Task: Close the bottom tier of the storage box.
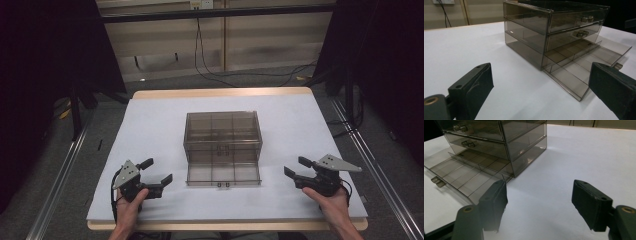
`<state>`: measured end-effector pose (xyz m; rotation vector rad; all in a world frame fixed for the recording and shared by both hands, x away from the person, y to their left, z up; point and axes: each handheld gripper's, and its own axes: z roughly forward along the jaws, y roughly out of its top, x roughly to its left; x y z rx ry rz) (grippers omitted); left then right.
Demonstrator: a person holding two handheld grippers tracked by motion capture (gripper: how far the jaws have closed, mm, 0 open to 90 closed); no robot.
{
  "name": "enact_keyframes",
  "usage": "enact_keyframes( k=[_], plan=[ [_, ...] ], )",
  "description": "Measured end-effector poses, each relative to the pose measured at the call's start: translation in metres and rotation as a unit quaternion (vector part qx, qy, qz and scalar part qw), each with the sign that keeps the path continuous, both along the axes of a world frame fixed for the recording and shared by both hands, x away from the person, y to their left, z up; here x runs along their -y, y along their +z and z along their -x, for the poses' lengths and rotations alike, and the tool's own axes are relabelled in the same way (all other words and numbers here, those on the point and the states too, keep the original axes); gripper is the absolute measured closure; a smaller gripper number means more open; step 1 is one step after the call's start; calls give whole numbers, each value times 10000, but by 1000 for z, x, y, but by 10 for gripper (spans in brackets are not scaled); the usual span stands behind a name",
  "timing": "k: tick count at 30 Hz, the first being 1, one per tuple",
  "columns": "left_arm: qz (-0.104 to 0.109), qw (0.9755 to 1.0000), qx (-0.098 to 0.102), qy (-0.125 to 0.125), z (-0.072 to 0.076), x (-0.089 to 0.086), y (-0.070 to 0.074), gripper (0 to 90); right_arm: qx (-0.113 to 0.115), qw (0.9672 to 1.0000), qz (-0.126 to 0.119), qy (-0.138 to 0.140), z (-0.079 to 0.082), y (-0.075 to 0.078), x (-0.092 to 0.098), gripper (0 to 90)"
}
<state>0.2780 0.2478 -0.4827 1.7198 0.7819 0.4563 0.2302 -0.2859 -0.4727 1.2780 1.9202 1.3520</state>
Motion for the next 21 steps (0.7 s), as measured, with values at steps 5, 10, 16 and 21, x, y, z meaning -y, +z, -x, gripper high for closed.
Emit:
enact_keyframes(
  k=[5, 10, 16, 21],
  plan=[
    [-162, 9998, 12, -65, -1, 1, 0, 55, -8, 10000, -33, 39, 0, 1, 2, 343],
    [-172, 9998, -15, -123, -1, 1, 0, 54, -115, 9999, -61, 46, 0, 0, 3, 388],
    [-189, 9998, -8, -91, -1, 0, 1, 54, -97, 9994, -41, 327, 3, 2, 0, 513],
    [-211, 9998, 21, -66, 0, 3, 0, 54, -131, 9981, -57, 593, 3, 4, -6, 625]
  ],
)
